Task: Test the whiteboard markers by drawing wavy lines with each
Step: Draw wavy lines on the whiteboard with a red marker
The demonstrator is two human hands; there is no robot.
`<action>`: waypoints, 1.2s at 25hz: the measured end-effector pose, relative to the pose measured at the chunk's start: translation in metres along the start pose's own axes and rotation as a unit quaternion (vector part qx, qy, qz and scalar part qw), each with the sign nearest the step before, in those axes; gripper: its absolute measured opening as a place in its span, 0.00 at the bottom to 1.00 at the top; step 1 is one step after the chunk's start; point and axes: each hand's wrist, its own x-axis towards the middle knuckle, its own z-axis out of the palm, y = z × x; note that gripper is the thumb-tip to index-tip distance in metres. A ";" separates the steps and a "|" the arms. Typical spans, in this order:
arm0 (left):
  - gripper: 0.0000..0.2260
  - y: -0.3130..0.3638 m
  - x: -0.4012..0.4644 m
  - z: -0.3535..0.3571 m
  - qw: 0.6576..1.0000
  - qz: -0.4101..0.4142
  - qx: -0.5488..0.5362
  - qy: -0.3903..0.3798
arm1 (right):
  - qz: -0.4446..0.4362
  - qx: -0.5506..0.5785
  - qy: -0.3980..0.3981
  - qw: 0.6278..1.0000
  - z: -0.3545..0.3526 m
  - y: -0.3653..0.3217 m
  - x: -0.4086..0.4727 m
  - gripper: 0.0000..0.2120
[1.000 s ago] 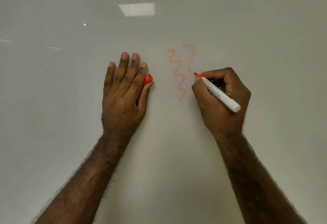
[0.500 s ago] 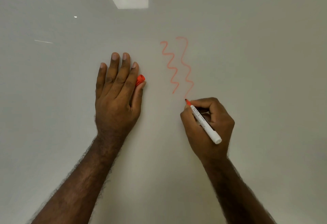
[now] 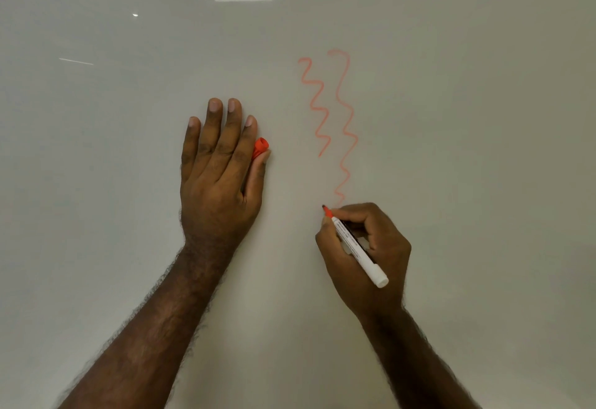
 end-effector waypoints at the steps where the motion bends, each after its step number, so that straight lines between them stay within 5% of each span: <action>1: 0.18 0.000 -0.001 0.000 1.000 0.000 0.000 0.000 | -0.008 0.007 0.002 1.000 0.002 -0.005 0.005 0.04; 6: 0.19 -0.001 -0.004 -0.001 1.000 0.001 -0.004 -0.008 | -0.059 -0.006 -0.052 0.997 0.022 -0.025 0.034 0.03; 8: 0.19 0.000 -0.004 -0.001 1.000 0.000 -0.007 -0.008 | -0.055 -0.008 -0.016 0.998 0.023 -0.023 0.035 0.02; 16: 0.19 -0.001 -0.007 -0.001 1.000 -0.002 -0.007 -0.009 | -0.060 -0.033 0.012 0.998 0.016 0.010 -0.020 0.03; 26: 0.19 0.002 -0.010 -0.002 1.000 -0.004 -0.008 -0.007 | -0.086 -0.043 -0.054 0.994 0.014 0.040 -0.061 0.05; 30: 0.18 0.003 -0.013 -0.003 1.000 -0.006 -0.007 -0.004 | -0.066 -0.036 0.001 0.997 -0.003 0.009 -0.034 0.03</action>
